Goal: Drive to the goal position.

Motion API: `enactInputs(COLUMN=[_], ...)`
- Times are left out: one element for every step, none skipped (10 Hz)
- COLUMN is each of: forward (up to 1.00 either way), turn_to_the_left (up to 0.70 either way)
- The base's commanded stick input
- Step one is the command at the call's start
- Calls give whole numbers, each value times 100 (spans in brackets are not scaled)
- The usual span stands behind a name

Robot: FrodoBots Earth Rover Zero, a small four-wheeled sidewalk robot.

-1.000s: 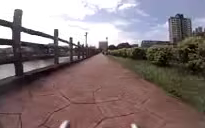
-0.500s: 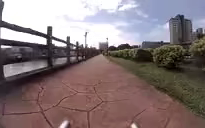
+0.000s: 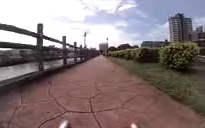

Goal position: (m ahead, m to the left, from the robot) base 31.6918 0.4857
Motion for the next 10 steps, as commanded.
enactInputs(forward=[100,100,100,100,100,100,100,100,100,100], turn_to_the_left=[0,0,0,0,0,0,0,-7,-39,-39])
